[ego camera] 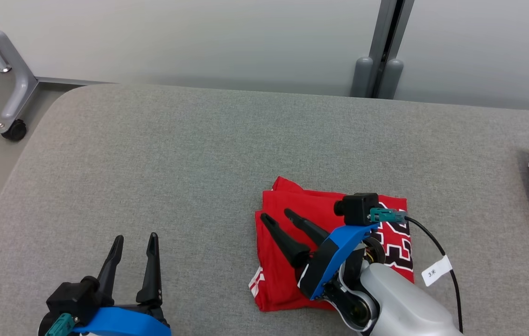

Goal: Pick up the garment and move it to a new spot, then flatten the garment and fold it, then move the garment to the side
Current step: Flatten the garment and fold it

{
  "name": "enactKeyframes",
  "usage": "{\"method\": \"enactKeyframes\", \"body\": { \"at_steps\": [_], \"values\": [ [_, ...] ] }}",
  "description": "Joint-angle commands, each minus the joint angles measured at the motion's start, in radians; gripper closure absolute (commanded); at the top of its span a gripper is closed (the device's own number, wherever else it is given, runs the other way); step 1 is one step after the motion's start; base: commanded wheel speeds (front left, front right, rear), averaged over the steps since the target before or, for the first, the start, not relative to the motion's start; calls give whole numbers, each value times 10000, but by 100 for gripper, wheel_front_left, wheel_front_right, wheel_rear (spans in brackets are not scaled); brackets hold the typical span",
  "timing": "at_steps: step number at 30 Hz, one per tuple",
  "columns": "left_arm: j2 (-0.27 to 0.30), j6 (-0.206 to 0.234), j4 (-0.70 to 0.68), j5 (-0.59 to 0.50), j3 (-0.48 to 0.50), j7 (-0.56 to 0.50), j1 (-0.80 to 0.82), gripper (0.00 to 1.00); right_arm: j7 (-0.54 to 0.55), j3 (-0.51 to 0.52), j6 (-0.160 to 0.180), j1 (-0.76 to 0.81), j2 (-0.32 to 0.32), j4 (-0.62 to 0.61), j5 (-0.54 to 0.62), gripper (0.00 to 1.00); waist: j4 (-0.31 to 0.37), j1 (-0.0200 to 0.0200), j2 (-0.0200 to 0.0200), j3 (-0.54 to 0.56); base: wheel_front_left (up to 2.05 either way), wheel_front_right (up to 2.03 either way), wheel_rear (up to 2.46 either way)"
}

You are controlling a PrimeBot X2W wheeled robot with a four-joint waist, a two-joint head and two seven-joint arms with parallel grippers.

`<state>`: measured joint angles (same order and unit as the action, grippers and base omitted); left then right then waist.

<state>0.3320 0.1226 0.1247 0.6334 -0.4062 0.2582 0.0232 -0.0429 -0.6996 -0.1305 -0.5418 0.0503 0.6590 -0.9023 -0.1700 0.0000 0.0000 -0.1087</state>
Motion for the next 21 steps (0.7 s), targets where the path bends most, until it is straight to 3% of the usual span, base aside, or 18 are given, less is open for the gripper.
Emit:
{"method": "enactKeyframes", "body": {
  "at_steps": [1,5,11,15,21],
  "values": [
    [-46,-51,22,-7,-59,21,-34,0,-257,-277,-4,-319,6,59,-327,0,17,0,0,19,0,0,0],
    [-49,-77,66,-2,-98,24,-40,0,-992,-715,-3,-819,10,472,-467,0,89,0,0,47,0,0,0],
    [-41,-67,19,-124,-107,38,74,0,-2109,-302,-3,-1643,13,1876,1193,0,341,0,0,66,0,0,0],
    [-81,-86,18,-246,-149,50,310,0,-2225,1129,-3,-1857,83,2099,2779,0,578,0,0,88,0,0,0],
    [-288,-54,226,-510,-46,70,629,0,-2225,4015,-3,-216,244,626,5540,0,898,0,0,238,0,0,0]
  ]
}}
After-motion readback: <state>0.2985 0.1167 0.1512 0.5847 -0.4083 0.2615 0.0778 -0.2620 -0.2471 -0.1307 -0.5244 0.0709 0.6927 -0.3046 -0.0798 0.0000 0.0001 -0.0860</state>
